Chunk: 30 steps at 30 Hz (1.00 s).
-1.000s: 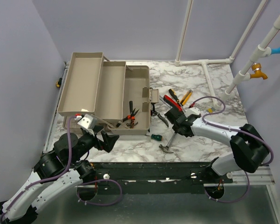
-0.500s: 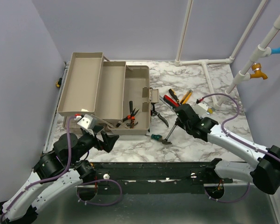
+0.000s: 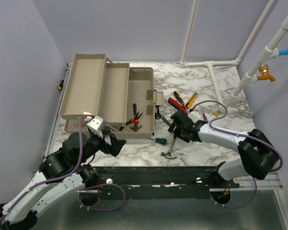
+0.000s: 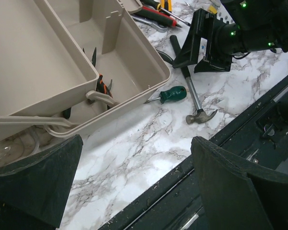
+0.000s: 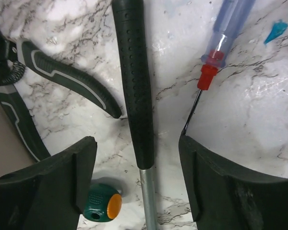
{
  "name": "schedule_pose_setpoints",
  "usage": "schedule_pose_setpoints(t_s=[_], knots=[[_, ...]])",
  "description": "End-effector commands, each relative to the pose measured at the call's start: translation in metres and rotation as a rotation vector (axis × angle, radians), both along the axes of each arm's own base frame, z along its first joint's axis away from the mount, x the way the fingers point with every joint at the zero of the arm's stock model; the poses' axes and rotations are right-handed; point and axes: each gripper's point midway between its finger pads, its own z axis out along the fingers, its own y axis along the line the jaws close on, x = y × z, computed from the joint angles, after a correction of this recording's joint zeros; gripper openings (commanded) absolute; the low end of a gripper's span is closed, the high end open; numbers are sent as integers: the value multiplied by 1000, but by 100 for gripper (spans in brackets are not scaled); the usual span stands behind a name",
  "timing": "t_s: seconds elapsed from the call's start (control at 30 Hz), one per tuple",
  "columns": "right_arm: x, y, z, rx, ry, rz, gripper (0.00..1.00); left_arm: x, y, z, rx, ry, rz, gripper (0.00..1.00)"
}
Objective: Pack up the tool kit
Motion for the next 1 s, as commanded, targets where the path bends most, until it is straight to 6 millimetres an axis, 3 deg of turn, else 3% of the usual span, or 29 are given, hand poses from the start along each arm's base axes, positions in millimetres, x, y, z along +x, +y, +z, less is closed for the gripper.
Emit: schedule_pose_setpoints(t_s=[0.0,0.1,0.17,0.27,0.33,0.43,0.67,0.83,0.97], knots=[[-2,11,-10,41,39,7,77,-3,-7,1,0,-1,-43,99],[-6,13,-19,43,63,24,71,-2,-6,1,1,-3,-35,99],[-7,12,-24,34,72,25,55,-2,-5,2,-4,-7,-34,99],[-4,9,-21,3,63,32,18,-3,-5,2,-5,-9,-34,99],[0,7,-12,-10,35,36,5,-3,-4,2,-5,-9,-31,99],[8,3,14,-36,-34,62,1,-3,-3,3,-6,-11,-29,99],[16,-11,91,-36,-258,132,1,-6,4,13,-51,-49,-13,99],[15,14,150,77,-443,324,1,-8,8,21,-87,-80,-5,99],[13,36,183,169,-528,424,1,-9,5,20,-92,-79,-21,99]])
